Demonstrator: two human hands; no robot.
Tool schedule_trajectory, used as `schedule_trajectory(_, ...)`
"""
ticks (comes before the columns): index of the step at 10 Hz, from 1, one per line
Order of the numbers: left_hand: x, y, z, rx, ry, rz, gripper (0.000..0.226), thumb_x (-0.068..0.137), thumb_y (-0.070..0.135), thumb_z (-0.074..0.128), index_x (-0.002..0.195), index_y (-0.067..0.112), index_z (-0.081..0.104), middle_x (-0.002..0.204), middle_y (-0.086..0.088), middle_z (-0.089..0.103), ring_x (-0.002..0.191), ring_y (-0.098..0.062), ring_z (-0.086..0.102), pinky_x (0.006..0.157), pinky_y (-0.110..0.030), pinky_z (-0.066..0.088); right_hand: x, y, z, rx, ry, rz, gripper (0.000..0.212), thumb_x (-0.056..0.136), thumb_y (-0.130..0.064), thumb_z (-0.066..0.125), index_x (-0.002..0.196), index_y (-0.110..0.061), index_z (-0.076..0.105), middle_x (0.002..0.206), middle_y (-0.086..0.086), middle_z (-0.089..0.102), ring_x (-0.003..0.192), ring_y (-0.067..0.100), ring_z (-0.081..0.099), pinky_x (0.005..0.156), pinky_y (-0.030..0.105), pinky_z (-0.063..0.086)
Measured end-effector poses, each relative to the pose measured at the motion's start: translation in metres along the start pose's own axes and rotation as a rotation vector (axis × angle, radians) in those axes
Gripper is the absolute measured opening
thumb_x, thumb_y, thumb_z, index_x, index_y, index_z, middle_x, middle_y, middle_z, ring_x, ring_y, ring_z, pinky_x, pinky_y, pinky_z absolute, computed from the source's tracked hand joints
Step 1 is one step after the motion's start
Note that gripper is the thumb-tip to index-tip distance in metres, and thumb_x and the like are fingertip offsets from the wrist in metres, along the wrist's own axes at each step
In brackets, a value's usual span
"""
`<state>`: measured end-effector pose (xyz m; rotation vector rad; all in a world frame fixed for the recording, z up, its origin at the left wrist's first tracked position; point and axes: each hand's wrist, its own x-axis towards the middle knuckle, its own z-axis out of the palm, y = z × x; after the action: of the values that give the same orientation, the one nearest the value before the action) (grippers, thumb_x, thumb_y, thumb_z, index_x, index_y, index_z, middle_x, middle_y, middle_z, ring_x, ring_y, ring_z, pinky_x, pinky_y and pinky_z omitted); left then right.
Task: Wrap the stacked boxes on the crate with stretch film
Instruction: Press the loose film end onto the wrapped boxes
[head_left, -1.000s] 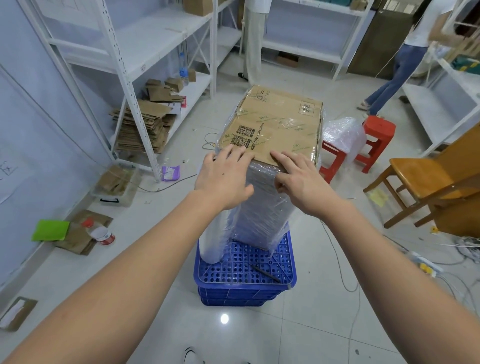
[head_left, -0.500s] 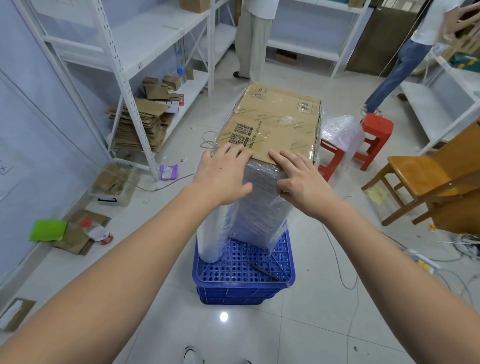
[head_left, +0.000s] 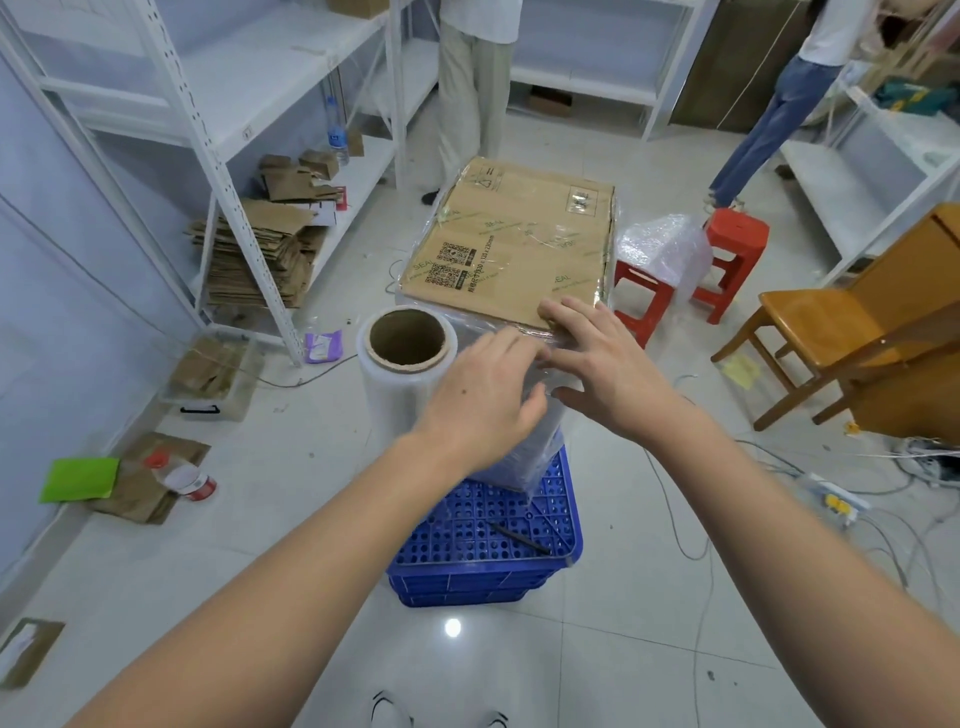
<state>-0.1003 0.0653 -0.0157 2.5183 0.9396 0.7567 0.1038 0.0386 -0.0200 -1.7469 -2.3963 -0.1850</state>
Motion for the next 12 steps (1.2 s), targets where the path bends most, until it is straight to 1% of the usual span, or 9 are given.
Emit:
schedule_trajectory(2, -0.014, -0.001, 0.044, -0.306, -0.029, -0.371, 0.042, 0.097, 0.026, 0.064, 0.137, 0.021, 0.052, 0.132, 0.005, 0.052, 0.121, -0.012, 0.052, 0.103, -0.032, 0.044, -0.013, 0.01, 0.006, 0.127, 0.098, 0.038, 0.043, 0.074, -0.018, 0.083, 0.114, -0.019, 0.068, 0.151, 0.013, 0.041, 0.141, 0.034, 0.034, 0.109, 0.056, 0.033)
schedule_trajectory(3, -0.013, -0.002, 0.064, -0.421, -0.028, -0.57, 0.053, 0.099, 0.031, 0.064, 0.146, 0.018, 0.043, 0.144, 0.001, 0.045, 0.134, -0.016, 0.045, 0.114, -0.035, 0.038, -0.016, 0.008, 0.008, 0.172, 0.131, 0.054, 0.04, 0.073, -0.016, 0.083, 0.107, -0.016, 0.063, 0.148, 0.011, 0.046, 0.141, 0.032, 0.036, 0.11, 0.054, 0.034)
schedule_trajectory(4, -0.008, -0.004, 0.075, -0.508, -0.025, -0.671, 0.051, 0.102, 0.035, 0.06, 0.146, 0.017, 0.043, 0.136, 0.003, 0.053, 0.133, -0.02, 0.048, 0.115, -0.042, 0.039, -0.016, 0.007, 0.003, 0.234, 0.141, 0.096, 0.044, 0.075, -0.017, 0.082, 0.111, -0.017, 0.056, 0.149, 0.006, 0.046, 0.143, 0.024, 0.034, 0.113, 0.05, 0.033)
schedule_trajectory(5, -0.004, -0.004, 0.077, -0.57, -0.017, -0.705, 0.036, 0.106, 0.034, 0.054, 0.138, 0.019, 0.047, 0.109, 0.015, 0.061, 0.12, -0.021, 0.056, 0.105, -0.043, 0.045, -0.016, 0.008, -0.002, 0.295, 0.118, 0.131, 0.058, 0.077, -0.019, 0.08, 0.126, -0.02, 0.05, 0.151, -0.001, 0.044, 0.144, 0.017, 0.031, 0.116, 0.046, 0.031)
schedule_trajectory(7, -0.002, 0.001, 0.081, -0.792, 0.115, -0.767, 0.012, 0.108, 0.023, 0.051, 0.117, 0.022, 0.058, 0.106, 0.005, 0.072, 0.103, -0.004, 0.065, 0.083, -0.019, 0.046, -0.018, 0.009, -0.001, 0.29, 0.093, 0.124, 0.069, 0.077, -0.019, 0.081, 0.136, -0.022, 0.046, 0.153, -0.003, 0.04, 0.146, 0.016, 0.027, 0.117, 0.046, 0.029)
schedule_trajectory(9, 0.004, 0.007, 0.077, -0.963, 0.237, -0.837, 0.01, 0.103, 0.016, 0.063, 0.11, 0.023, 0.065, 0.106, -0.001, 0.073, 0.101, -0.01, 0.068, 0.084, -0.02, 0.051, -0.019, 0.01, 0.002, 0.306, 0.097, 0.115, 0.07, 0.077, -0.02, 0.082, 0.136, -0.022, 0.046, 0.153, -0.002, 0.04, 0.147, 0.016, 0.025, 0.117, 0.046, 0.027)
schedule_trajectory(10, 0.005, 0.009, 0.075, -0.975, 0.273, -0.809, 0.011, 0.1, 0.012, 0.067, 0.106, 0.021, 0.067, 0.102, -0.001, 0.073, 0.089, -0.01, 0.07, 0.075, -0.015, 0.053, -0.019, 0.009, 0.002, 0.318, 0.102, 0.114, 0.069, 0.077, -0.019, 0.081, 0.136, -0.022, 0.046, 0.153, -0.003, 0.04, 0.147, 0.016, 0.026, 0.118, 0.046, 0.027)
schedule_trajectory(11, 0.001, 0.009, 0.073, -0.897, 0.286, -0.736, 0.015, 0.098, 0.008, 0.067, 0.101, 0.022, 0.07, 0.097, 0.005, 0.073, 0.084, -0.007, 0.07, 0.072, -0.012, 0.052, -0.019, 0.009, 0.001, 0.329, 0.098, 0.128, 0.068, 0.077, -0.018, 0.08, 0.136, -0.023, 0.046, 0.154, -0.004, 0.039, 0.147, 0.015, 0.025, 0.118, 0.045, 0.027)
schedule_trajectory(12, -0.006, 0.01, 0.073, -0.861, 0.279, -0.708, 0.018, 0.099, 0.006, 0.066, 0.105, 0.02, 0.073, 0.096, 0.007, 0.074, 0.078, 0.003, 0.066, 0.071, -0.009, 0.05, -0.02, 0.008, 0.0, 0.346, 0.094, 0.137, 0.067, 0.078, -0.018, 0.08, 0.135, -0.023, 0.046, 0.153, -0.005, 0.04, 0.147, 0.014, 0.025, 0.118, 0.044, 0.027)
